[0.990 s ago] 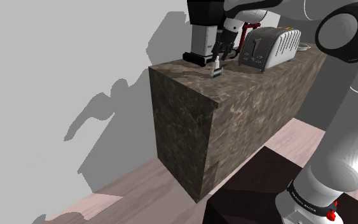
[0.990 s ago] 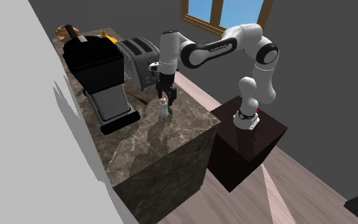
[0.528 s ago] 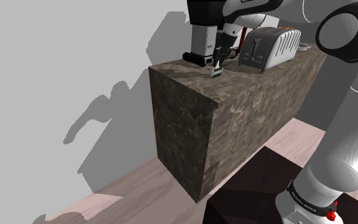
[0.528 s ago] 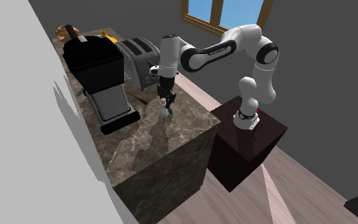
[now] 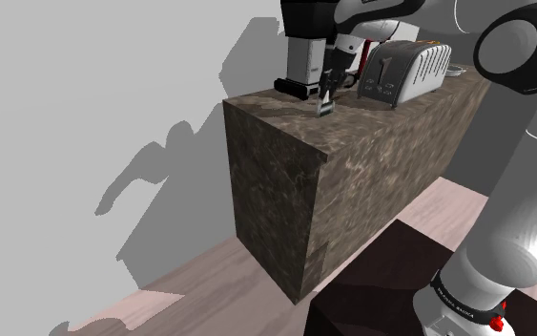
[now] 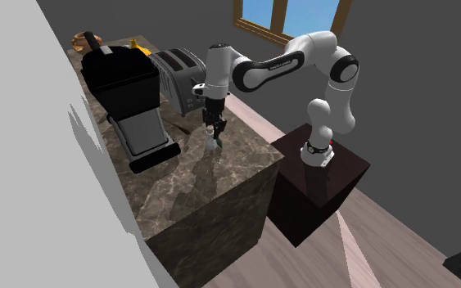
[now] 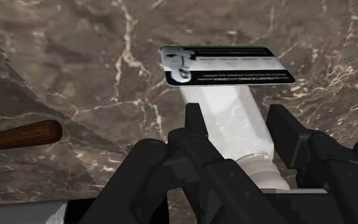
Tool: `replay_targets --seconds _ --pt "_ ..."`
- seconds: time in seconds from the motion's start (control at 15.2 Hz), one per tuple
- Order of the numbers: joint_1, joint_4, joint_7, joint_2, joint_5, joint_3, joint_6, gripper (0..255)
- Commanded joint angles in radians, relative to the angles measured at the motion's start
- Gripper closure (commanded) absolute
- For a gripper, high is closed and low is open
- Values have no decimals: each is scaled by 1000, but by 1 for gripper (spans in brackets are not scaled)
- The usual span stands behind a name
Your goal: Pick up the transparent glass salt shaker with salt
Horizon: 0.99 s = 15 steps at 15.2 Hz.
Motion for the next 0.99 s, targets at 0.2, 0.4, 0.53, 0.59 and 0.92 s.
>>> replay_targets --seconds 0.2,0.4,0.53,0.59,0.92 --pt "-3 68 11 7 -2 -2 -61 255" --pt "-6 116 17 13 -1 -3 -103 255" --pt "-8 150 22 19 0 -4 -132 255" --pt "-9 168 24 22 1 -5 -146 255" --pt "-15 246 31 40 6 -8 -208 255"
